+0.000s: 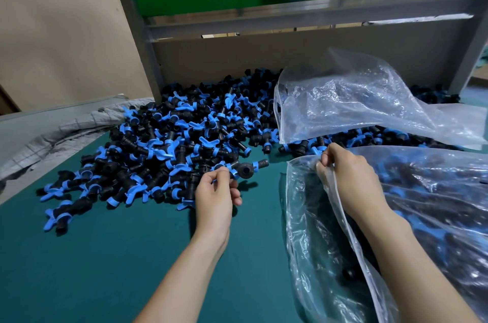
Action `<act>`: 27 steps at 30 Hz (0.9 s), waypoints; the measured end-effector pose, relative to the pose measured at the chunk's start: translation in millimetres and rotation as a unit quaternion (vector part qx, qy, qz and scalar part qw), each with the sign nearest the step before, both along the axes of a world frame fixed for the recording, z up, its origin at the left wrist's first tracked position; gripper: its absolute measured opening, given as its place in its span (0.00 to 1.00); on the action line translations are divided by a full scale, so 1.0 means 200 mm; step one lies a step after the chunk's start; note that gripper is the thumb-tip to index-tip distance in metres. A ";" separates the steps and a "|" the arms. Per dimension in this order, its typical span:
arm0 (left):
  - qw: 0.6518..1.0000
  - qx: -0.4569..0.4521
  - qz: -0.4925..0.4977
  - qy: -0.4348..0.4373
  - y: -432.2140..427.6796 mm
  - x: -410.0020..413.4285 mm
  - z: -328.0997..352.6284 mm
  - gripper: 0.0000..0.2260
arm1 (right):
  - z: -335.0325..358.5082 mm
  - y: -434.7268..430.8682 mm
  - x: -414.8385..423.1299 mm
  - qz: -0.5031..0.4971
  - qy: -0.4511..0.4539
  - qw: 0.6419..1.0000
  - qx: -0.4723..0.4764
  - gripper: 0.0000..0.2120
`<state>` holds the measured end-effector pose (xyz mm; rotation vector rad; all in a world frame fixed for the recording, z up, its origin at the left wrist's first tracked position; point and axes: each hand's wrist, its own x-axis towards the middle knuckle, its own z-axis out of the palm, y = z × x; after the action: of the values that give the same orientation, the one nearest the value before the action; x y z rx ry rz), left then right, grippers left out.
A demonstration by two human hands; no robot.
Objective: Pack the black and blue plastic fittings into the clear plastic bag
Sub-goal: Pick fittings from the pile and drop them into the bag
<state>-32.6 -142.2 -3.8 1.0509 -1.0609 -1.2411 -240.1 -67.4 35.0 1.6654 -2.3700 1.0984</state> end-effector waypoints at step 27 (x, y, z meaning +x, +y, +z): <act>0.978 -0.078 -0.189 -0.042 0.35 -0.23 0.14 0.08 | 0.37 0.08 0.10 0.071 -0.046 0.994 -0.069 0.08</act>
<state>-79.4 -71.9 23.7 0.8081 -1.4483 -1.3952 -219.6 -50.7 109.7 1.7941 -2.1985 1.3559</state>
